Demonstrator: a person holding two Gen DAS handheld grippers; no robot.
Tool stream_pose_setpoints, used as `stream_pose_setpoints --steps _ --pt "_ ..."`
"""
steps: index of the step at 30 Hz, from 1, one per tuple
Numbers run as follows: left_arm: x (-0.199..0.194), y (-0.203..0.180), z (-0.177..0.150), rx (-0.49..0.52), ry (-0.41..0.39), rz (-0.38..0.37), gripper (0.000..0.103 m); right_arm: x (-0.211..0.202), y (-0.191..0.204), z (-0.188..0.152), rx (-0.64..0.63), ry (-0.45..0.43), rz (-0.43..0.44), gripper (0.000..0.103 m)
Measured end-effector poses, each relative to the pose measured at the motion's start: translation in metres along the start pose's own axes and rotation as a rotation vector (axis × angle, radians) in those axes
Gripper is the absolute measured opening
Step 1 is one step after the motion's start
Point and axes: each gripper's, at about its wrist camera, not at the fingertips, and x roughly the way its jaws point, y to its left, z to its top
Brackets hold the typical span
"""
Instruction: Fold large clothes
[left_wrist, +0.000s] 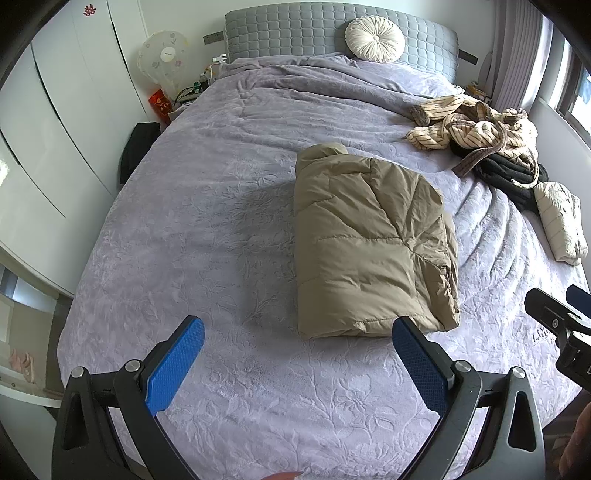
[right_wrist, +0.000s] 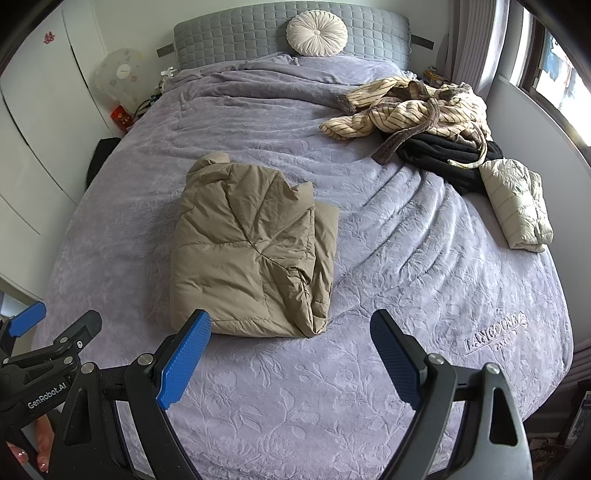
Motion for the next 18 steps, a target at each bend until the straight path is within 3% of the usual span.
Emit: stream_pose_setpoints --steps 18 --pt "0.011 0.004 0.004 -0.003 0.01 0.01 0.102 0.002 0.0 -0.001 0.001 0.005 0.0 0.09"
